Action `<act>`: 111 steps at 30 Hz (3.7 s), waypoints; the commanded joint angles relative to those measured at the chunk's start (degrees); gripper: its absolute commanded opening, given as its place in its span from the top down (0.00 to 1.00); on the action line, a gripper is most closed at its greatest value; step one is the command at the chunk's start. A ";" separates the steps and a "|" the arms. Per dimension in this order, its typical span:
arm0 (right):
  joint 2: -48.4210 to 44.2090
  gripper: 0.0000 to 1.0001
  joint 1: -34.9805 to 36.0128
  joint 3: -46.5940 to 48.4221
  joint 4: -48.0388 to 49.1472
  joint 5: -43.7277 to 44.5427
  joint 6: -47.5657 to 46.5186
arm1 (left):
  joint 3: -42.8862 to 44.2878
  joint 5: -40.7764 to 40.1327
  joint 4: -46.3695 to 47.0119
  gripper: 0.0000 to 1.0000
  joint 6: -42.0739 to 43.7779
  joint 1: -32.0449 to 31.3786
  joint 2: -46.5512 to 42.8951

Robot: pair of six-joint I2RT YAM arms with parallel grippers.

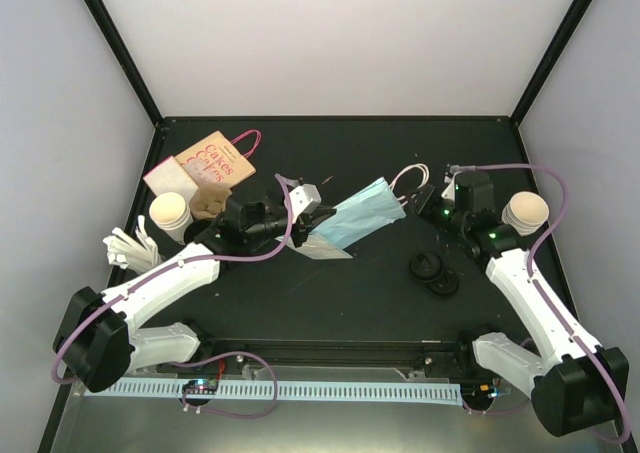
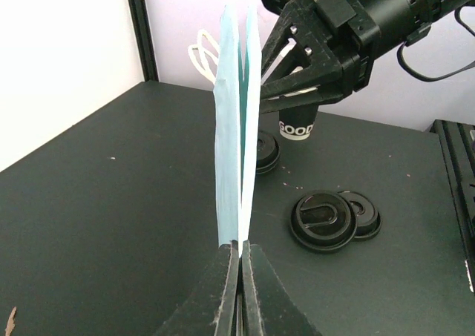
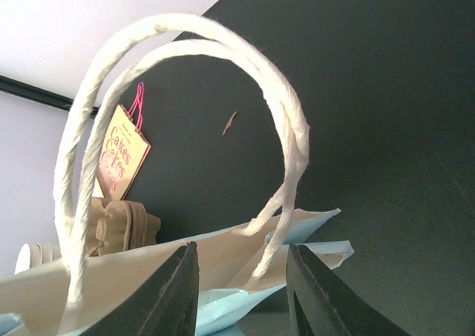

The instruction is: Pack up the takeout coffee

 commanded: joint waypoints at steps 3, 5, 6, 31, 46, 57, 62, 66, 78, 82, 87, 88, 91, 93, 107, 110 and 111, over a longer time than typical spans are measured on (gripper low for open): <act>1.66 0.68 0.05 -0.78 2.49 0.79 1.33 | -0.28 1.57 2.68 0.98 0.11 -0.34 -1.25; 1.95 0.69 0.05 -1.18 2.64 1.07 1.42 | -0.27 1.49 2.73 0.98 0.11 -0.32 -1.32; 2.14 0.69 0.07 -1.44 2.89 1.11 1.43 | -0.32 1.46 2.72 0.98 0.11 -0.39 -1.31; 1.16 0.99 -2.76 1.59 5.46 -2.45 -10.86 | 2.84 0.89 1.29 0.42 -5.12 -0.40 -1.62; 2.31 0.99 1.58 21.71 -9.14 -6.90 -27.58 | 19.63 3.54 -12.88 0.09 -18.65 0.26 0.98; 2.92 0.99 1.75 15.32 -1.19 -10.47 -26.92 | 8.62 15.77 6.69 0.01 -50.35 9.34 6.14; 4.37 0.99 3.84 13.97 0.95 -11.00 -26.73 | 13.96 20.81 -7.10 0.03 -47.10 9.80 11.33; 5.41 0.99 4.53 14.30 2.27 -10.93 -26.35 | 11.99 16.57 -8.24 0.03 -45.56 9.79 8.49; 11.23 0.99 7.55 25.47 2.16 -3.78 -27.77 | 10.16 -1.11 -13.61 0.01 -36.08 9.85 -5.02; 13.83 0.99 17.19 27.36 0.03 13.75 -32.26 | 9.52 -1.98 -14.76 0.01 -36.25 9.82 -6.17; 18.16 0.99 22.29 23.70 4.01 15.43 -30.87 | 8.66 -5.68 -19.95 0.01 -35.36 9.88 -6.37; 19.19 0.99 23.12 23.76 4.24 15.66 -30.88 | 8.66 -6.89 -21.66 0.01 -35.35 9.95 -6.45; 22.40 0.99 24.73 24.74 3.76 15.46 -30.61 | 8.62 -9.78 -25.67 0.01 -34.38 10.23 -7.51; 23.80 0.99 25.25 24.92 4.01 14.96 -30.29 | 8.49 -12.76 -27.72 0.01 -34.06 10.26 -8.98; 26.12 0.99 26.50 24.23 7.31 13.55 -29.67 | 6.36 -49.21 -41.59 0.01 -38.95 10.66 -19.77; 26.01 0.99 26.48 24.48 6.78 13.58 -30.41 | 6.96 -49.61 -40.76 0.01 -35.80 10.65 -22.80; 26.00 0.99 26.50 24.51 6.68 13.50 -30.37 | 7.02 -48.11 -39.74 0.01 -34.25 10.63 -23.85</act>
